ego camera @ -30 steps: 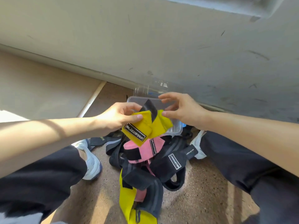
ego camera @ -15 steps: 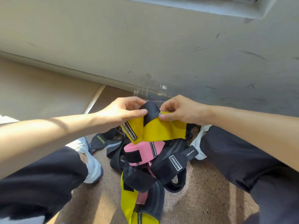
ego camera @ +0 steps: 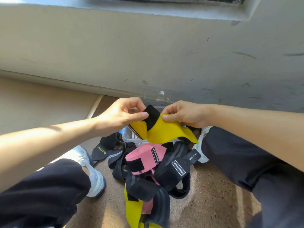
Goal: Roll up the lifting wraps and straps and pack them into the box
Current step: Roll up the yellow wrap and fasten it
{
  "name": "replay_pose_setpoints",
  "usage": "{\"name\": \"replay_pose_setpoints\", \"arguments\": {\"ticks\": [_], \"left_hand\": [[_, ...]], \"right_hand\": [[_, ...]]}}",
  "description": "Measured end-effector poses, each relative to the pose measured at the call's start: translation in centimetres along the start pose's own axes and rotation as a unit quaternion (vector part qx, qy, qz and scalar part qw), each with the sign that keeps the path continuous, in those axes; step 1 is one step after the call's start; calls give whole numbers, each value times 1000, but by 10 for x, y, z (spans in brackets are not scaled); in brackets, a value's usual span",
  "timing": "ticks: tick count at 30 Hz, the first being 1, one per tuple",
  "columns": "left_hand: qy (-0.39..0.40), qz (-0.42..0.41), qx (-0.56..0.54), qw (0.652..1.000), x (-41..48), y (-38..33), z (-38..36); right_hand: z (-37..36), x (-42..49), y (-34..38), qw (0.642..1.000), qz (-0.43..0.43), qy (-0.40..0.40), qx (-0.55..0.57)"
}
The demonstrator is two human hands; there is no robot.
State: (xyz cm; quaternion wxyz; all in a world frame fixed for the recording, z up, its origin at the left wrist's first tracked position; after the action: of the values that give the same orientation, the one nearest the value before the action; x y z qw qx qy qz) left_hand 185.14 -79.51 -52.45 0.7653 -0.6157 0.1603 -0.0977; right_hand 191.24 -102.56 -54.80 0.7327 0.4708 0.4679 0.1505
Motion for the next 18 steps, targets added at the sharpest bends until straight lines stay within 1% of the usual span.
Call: {"name": "replay_pose_setpoints", "arguments": {"ticks": [1, 2, 4, 5, 6, 7, 9, 10, 11, 12, 14, 15, 16, 18], "left_hand": [[-3, -11, 2, 1000, 0, -2, -1], [-14, -22, -6, 1000, 1, -6, -1], [-49, -41, -29, 998, 2, -15, 4], [-65, -48, -31, 996, 3, -20, 8], [-79, -51, -27, 995, 4, -23, 12], [-91, -52, -19, 994, 4, -25, 14], [-119, -39, -16, 992, 2, -24, 15], [-127, -27, -24, 991, 2, -22, 12], [-131, -16, -36, 991, 2, -21, 9], [-130, -9, -50, 990, 3, -21, 6], [-126, 1, -81, 989, 3, -22, 0], [-126, 9, -101, 987, 3, -24, -3], [-130, 20, -125, 983, 3, -26, -7], [-151, 37, -159, 975, 3, -30, -12]], "right_hand": [[5, 1, -6, 1000, -13, -11, -7], [12, 1, -13, 998, -28, -39, -28], [32, -4, -27, 984, -54, -118, -125], [41, -9, -31, 972, -64, -139, -181], [47, -14, -32, 961, -71, -138, -227], [52, -17, -31, 951, -79, -118, -276], [53, -19, -20, 914, -100, -62, -388], [52, -19, -14, 895, -105, -42, -431], [49, -20, -8, 890, -98, -31, -444], [45, -22, -2, 906, -82, -28, -414], [33, -26, 10, 964, -31, -11, -264], [24, -27, 16, 983, -3, 14, -185], [15, -28, 22, 992, 23, 41, -116], [-4, -26, 32, 994, 73, 79, -8]]}}
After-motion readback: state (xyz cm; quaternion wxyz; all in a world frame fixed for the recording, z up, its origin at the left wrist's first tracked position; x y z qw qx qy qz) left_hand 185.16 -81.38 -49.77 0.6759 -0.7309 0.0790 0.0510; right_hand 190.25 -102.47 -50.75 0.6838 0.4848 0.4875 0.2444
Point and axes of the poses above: each hand's wrist, its own x-axis towards the middle knuckle, its own z-axis out of the back of the hand, y = z × x, the point moved 2 cm from there along x, towards the middle knuckle, and after that the axes turned 2 degrees about -x, right-handed, at the moved point
